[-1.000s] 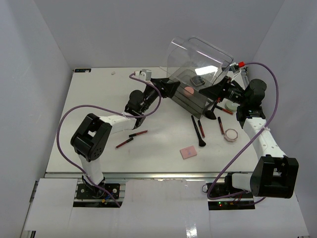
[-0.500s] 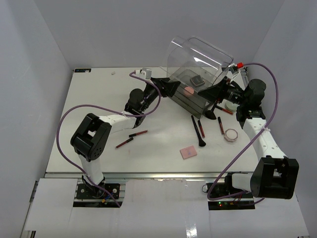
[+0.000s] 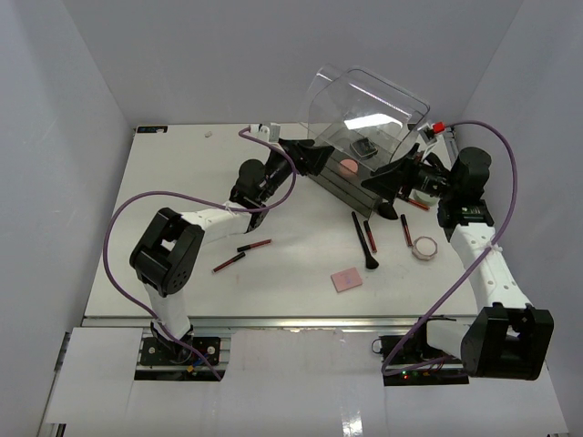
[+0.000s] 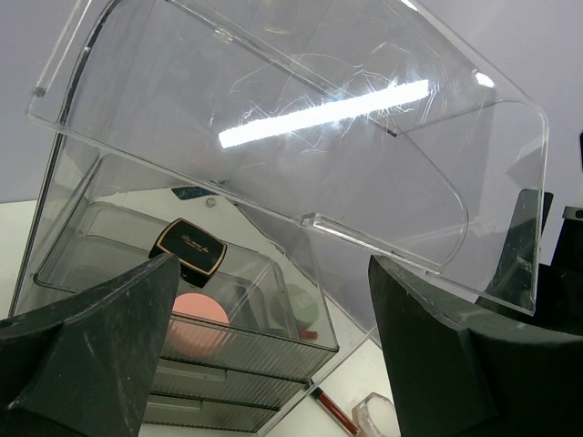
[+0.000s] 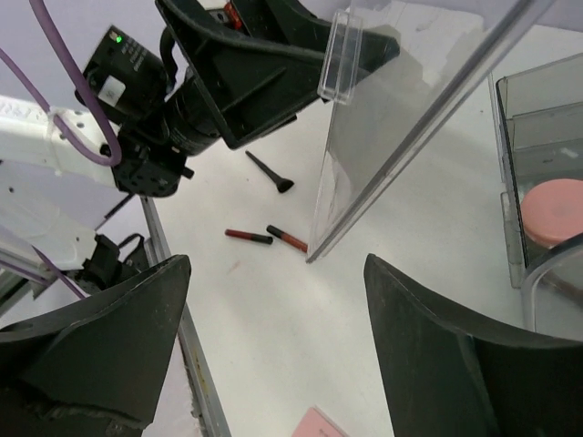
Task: Organize the makeup
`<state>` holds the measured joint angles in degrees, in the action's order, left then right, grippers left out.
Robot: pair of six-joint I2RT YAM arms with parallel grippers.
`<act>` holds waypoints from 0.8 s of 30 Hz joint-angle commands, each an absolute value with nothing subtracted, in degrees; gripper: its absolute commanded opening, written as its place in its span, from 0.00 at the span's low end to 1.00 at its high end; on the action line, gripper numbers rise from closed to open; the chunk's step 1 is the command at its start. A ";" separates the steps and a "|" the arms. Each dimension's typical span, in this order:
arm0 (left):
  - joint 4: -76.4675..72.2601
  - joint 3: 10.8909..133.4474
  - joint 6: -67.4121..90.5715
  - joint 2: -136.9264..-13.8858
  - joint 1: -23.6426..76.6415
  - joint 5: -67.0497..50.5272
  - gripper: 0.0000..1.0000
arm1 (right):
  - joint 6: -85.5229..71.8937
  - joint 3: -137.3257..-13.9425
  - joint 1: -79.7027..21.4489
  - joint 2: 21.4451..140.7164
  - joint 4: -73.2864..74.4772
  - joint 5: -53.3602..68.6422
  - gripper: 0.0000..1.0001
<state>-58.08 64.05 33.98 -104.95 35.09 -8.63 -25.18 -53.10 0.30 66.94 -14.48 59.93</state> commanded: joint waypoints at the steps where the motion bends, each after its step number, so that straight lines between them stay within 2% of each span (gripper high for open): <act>1: -59.16 67.12 34.55 -102.05 34.99 -8.78 0.95 | -15.19 -53.87 1.09 63.82 -6.31 65.10 0.84; 6: -59.07 67.15 34.71 -101.46 34.81 -9.12 0.95 | 4.29 -51.51 2.01 61.96 2.83 79.87 0.87; 9: -58.99 67.18 34.84 -101.00 34.68 -9.43 0.95 | 28.00 -53.67 1.55 61.69 21.63 79.86 0.92; 12: -58.47 67.82 35.06 -100.90 34.63 -10.16 0.95 | 49.15 -59.67 -3.67 63.28 42.82 69.94 0.94; 14: -58.27 68.28 35.19 -100.96 34.57 -10.38 0.95 | 57.74 -60.54 -7.48 64.64 46.56 60.62 0.94; 19: -58.29 69.07 35.97 -101.65 34.37 -10.88 0.95 | 67.57 -57.11 -17.80 66.02 47.78 42.62 0.95; 24: -58.32 69.61 36.47 -101.95 34.28 -11.34 0.95 | 71.95 -50.54 -25.36 67.41 42.60 32.32 0.99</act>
<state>-57.00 66.69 35.54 -104.88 34.61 -10.91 61.62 -55.96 -19.44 66.24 43.35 46.06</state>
